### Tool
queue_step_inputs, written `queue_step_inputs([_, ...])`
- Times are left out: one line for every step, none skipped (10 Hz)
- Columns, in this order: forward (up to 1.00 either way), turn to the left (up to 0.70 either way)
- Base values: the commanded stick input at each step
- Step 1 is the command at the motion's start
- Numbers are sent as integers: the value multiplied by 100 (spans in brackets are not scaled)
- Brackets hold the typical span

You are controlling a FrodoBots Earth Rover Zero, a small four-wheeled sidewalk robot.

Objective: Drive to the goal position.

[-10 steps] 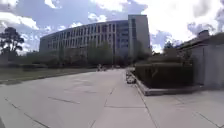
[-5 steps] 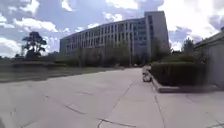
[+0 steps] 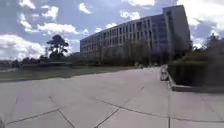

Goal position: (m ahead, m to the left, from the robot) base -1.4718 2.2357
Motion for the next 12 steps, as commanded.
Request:
queue_step_inputs([-70,-35])
queue_step_inputs([-70,-35])
queue_step_inputs([-70,-35])
queue_step_inputs([-70,-35])
queue_step_inputs([-70,-35])
queue_step_inputs([-70,-35])
queue_step_inputs([-46,-47])
queue_step_inputs([-2,-69])
queue_step_inputs([70,1])
queue_step_inputs([70,0])
queue_step_inputs([70,0])
queue_step_inputs([70,0])
